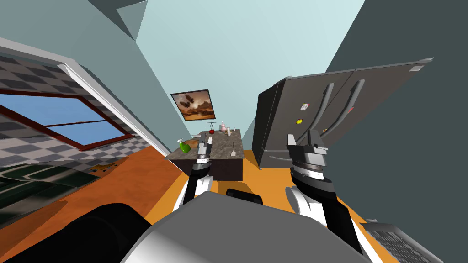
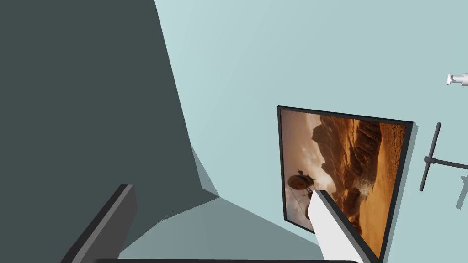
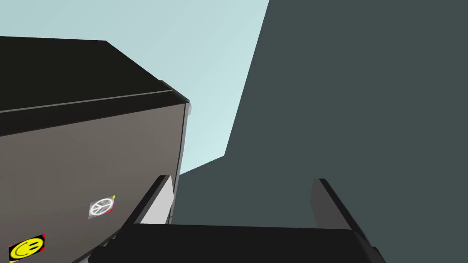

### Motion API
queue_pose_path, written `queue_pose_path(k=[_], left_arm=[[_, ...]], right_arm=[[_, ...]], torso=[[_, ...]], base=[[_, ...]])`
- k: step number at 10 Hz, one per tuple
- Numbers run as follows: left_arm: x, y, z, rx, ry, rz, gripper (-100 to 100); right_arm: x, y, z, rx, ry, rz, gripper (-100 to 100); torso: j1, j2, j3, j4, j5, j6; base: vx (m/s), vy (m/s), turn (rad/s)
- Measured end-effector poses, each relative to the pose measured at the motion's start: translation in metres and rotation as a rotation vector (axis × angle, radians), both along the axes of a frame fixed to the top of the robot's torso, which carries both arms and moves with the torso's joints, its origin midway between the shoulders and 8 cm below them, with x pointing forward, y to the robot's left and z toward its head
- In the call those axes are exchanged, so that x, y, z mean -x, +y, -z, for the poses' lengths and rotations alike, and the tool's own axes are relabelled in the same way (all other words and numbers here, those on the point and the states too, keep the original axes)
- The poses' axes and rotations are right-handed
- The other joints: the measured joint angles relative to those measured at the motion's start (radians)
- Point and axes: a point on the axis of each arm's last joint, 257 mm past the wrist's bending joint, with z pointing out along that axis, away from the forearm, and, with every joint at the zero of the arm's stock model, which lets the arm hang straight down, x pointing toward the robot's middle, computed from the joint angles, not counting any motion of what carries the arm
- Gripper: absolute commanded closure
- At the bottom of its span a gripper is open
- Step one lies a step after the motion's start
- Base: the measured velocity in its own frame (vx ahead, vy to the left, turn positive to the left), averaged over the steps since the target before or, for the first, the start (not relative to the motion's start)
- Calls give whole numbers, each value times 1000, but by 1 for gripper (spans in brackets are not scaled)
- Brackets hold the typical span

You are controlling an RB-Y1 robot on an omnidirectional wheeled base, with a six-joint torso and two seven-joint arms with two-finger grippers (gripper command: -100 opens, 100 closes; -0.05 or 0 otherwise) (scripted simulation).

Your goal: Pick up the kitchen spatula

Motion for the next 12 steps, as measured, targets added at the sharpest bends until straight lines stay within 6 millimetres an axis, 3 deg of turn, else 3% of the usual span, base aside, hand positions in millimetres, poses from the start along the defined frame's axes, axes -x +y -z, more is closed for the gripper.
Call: queue_pose_path(k=[7, 12], left_arm=[[-18, -31, 39, -127, 124, 131, -100], [-33, -46, 108, -189, 304, 233, -100]], right_arm=[[0, 0, 0, 0, 0, 0, 0], [0, 0, 0, 0, 0, 0, 0]], torso=[[2, 7, 4, 2, 0, 0], [-2, 11, 7, 3, 0, 0]], base=[[-82, 10, 49], [-158, -26, 79]])
